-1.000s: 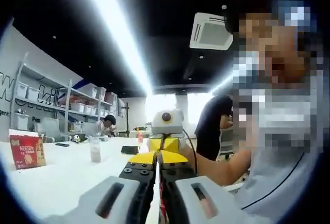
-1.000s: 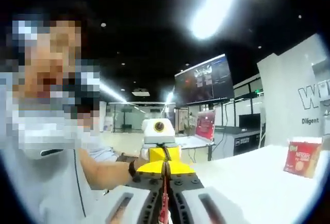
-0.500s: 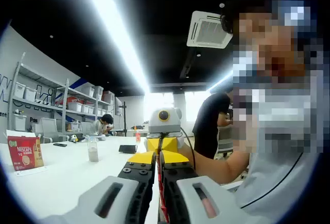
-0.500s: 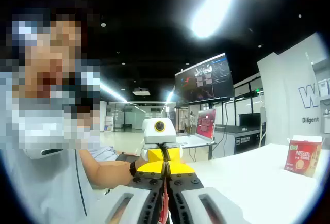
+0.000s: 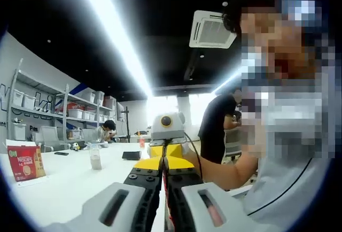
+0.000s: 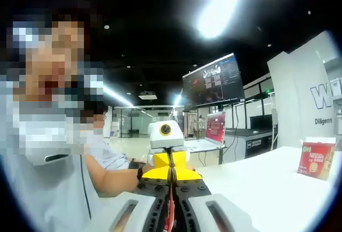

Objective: Tear open the coffee pouch, take out the coffee, and pour the coffee from the pouch into the cup

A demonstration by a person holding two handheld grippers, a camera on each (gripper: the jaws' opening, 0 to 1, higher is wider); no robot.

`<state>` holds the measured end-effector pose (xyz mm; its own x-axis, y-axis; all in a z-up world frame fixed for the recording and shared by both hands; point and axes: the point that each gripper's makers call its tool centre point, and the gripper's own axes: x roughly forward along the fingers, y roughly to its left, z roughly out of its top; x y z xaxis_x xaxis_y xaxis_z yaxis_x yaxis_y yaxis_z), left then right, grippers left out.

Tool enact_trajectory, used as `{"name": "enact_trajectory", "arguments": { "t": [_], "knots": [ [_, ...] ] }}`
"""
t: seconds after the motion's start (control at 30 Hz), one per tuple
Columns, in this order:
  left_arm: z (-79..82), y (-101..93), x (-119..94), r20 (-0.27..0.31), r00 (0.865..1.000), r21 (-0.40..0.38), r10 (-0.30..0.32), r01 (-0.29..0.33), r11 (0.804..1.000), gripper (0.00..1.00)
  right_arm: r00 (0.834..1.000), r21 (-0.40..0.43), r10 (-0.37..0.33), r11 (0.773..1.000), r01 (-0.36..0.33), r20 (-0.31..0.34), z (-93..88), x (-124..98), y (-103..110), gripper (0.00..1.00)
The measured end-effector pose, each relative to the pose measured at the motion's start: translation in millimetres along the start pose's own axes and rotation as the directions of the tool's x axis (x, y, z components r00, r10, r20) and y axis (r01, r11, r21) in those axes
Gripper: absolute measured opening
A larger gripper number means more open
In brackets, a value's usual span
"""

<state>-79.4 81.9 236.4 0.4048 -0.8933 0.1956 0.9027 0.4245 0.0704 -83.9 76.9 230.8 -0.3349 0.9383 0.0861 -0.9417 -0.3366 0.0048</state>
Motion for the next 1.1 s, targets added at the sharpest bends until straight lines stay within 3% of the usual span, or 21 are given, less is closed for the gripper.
{"name": "enact_trajectory", "arguments": {
  "t": [0.77,1.1],
  "knots": [
    [-1.8,-4.6,-2,-0.002,1.000,0.023,-0.017,0.017,1.000,0.06,1.000,0.009,0.017,1.000,-0.017,0.003,-0.8,1,4,0.02],
    [-2.3,-10.5,-3,-0.008,1.000,0.079,-0.023,0.023,0.997,0.04,0.999,0.013,0.034,0.999,-0.033,-0.005,-1.7,2,8,0.02]
  ]
}}
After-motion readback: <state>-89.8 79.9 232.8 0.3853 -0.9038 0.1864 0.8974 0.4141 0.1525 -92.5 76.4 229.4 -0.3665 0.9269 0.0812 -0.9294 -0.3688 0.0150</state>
